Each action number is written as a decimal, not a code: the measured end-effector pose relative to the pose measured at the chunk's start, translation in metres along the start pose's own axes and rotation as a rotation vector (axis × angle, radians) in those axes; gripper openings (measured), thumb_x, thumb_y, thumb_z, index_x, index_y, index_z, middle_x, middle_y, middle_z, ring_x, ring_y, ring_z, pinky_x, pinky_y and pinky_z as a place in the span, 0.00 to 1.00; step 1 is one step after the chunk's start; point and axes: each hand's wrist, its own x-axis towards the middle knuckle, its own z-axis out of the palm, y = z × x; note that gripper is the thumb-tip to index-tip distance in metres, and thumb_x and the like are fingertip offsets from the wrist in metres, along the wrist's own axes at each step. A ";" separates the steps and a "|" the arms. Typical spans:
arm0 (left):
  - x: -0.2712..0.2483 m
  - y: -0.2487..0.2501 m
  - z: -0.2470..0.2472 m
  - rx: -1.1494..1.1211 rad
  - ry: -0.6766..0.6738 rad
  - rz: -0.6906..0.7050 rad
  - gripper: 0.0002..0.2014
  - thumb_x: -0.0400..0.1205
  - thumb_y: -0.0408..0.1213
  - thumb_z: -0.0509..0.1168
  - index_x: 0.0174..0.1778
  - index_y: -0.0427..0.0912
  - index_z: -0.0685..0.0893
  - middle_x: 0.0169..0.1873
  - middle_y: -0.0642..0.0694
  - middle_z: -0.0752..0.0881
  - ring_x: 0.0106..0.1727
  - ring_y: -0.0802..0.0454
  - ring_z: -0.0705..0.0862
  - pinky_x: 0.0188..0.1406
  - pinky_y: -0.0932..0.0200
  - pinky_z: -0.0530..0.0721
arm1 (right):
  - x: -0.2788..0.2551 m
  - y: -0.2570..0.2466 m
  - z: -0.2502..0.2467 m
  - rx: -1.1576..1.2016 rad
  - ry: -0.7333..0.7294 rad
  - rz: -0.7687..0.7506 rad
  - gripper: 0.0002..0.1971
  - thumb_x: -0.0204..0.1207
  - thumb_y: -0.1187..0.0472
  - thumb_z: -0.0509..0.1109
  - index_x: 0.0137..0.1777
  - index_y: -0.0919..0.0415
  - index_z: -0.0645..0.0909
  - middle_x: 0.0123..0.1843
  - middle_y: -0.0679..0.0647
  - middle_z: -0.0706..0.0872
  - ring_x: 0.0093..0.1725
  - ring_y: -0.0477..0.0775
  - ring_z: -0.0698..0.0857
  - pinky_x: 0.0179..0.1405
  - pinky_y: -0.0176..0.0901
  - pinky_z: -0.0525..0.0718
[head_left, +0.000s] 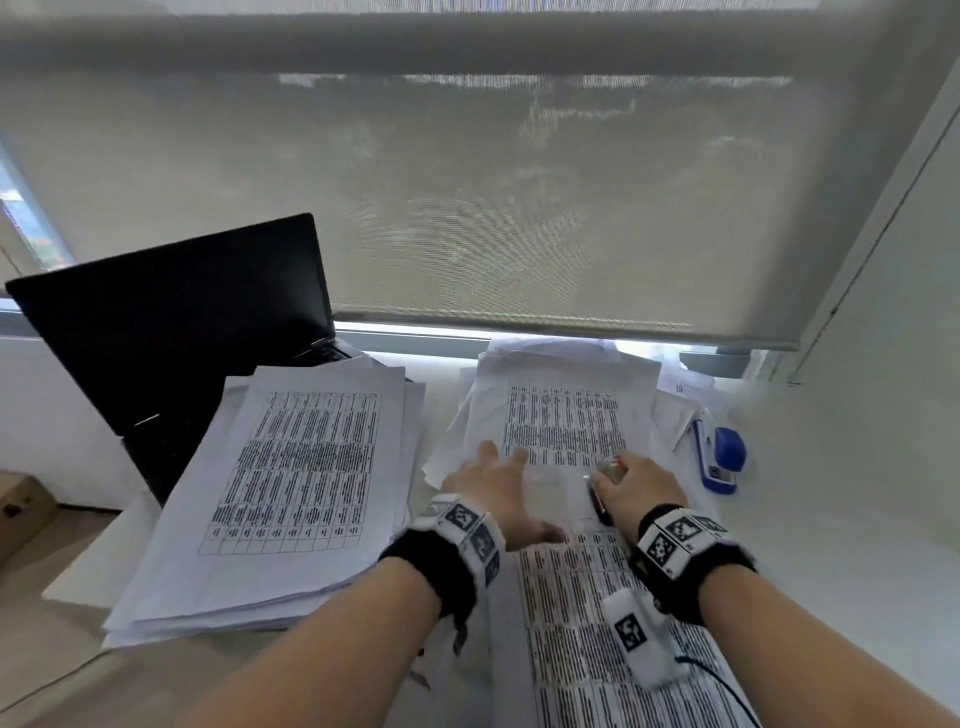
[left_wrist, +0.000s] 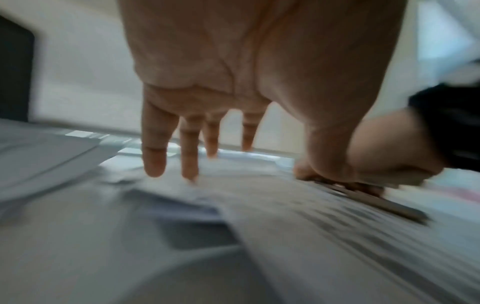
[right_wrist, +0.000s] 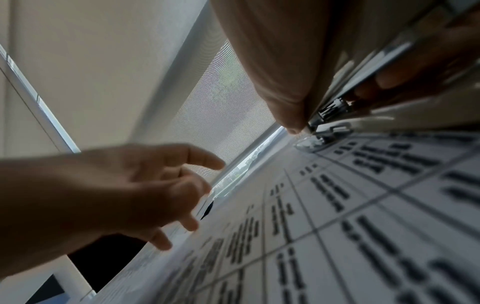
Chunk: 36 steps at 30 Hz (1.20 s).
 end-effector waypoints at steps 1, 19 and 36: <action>0.009 -0.008 -0.001 -0.092 0.008 -0.073 0.56 0.62 0.67 0.77 0.81 0.55 0.55 0.74 0.47 0.68 0.73 0.40 0.73 0.71 0.37 0.75 | 0.000 0.000 0.000 0.004 0.001 -0.002 0.18 0.79 0.47 0.65 0.60 0.60 0.79 0.58 0.59 0.86 0.57 0.61 0.83 0.57 0.46 0.78; 0.036 -0.014 0.029 -0.943 0.002 -0.293 0.32 0.54 0.36 0.89 0.53 0.41 0.84 0.47 0.45 0.90 0.52 0.45 0.88 0.61 0.48 0.86 | -0.002 0.007 0.000 0.085 0.039 -0.019 0.16 0.78 0.44 0.66 0.57 0.55 0.79 0.54 0.53 0.87 0.53 0.57 0.84 0.57 0.45 0.79; 0.025 0.002 0.025 -0.574 -0.003 -0.351 0.26 0.58 0.42 0.88 0.46 0.42 0.84 0.43 0.47 0.88 0.47 0.48 0.87 0.52 0.56 0.87 | 0.006 0.016 -0.013 0.339 0.131 0.180 0.18 0.80 0.48 0.64 0.60 0.60 0.81 0.58 0.59 0.86 0.47 0.56 0.78 0.50 0.40 0.73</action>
